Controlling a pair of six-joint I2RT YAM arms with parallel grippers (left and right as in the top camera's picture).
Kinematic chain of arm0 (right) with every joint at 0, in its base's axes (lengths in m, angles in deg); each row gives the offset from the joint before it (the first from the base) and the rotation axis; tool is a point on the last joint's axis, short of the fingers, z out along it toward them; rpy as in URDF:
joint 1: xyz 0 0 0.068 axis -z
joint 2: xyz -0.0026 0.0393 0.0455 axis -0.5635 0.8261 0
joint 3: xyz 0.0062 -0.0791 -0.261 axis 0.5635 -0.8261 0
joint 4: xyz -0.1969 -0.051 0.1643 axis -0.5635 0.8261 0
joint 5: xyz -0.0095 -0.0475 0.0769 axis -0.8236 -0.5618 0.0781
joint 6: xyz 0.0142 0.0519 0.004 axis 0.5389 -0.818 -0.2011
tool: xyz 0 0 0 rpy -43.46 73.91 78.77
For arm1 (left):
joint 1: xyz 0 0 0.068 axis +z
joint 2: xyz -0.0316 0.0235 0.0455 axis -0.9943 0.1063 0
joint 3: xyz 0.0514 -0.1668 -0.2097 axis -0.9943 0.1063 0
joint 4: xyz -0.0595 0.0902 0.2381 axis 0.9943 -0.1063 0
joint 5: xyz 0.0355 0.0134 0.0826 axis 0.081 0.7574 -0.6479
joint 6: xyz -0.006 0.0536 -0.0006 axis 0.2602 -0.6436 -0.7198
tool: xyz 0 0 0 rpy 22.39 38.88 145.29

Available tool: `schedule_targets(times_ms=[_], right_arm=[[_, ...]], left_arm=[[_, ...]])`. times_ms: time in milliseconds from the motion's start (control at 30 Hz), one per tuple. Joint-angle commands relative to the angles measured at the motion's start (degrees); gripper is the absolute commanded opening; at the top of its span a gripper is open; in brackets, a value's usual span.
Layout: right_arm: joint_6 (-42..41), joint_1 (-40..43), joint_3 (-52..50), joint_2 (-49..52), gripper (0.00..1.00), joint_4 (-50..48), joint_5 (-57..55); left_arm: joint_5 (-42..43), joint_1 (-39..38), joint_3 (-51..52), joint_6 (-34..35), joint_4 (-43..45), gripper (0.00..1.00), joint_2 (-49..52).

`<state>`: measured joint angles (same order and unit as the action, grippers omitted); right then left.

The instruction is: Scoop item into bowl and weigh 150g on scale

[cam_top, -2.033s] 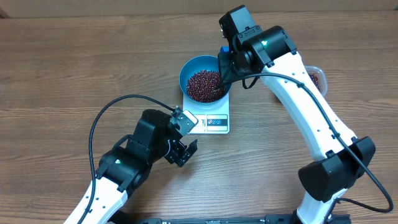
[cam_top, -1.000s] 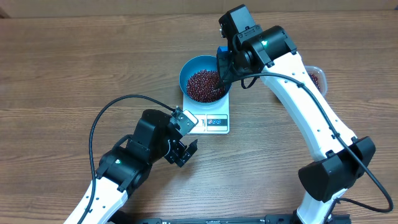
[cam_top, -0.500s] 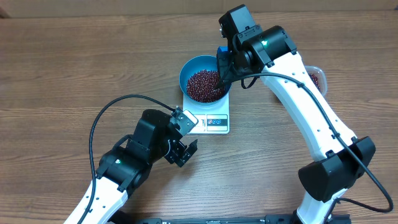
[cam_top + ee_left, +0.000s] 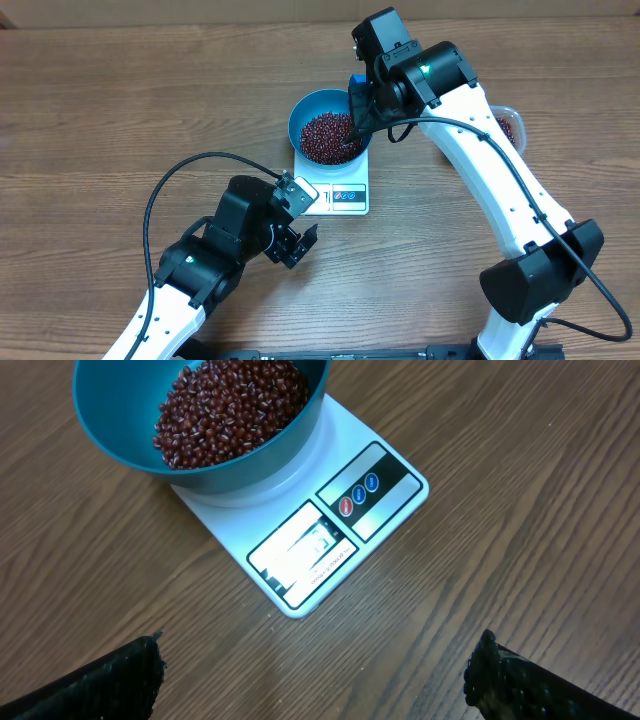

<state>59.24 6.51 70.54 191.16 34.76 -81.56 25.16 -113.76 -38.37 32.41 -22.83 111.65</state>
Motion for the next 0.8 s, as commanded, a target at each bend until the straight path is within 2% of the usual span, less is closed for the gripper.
schedule_targets(times_ms=[0, 767], right_arm=[[0.15, -0.28, 1.79, -2.38, 0.04, -0.26, -0.15], [0.11, -0.33, 1.6, -2.38, 0.04, -0.07, -1.66]], left_arm=[[1.01, 0.37, 0.24, -0.24, 0.15, 0.99, 0.2], [1.03, 0.37, 0.24, -0.24, 0.17, 0.99, 0.2]])
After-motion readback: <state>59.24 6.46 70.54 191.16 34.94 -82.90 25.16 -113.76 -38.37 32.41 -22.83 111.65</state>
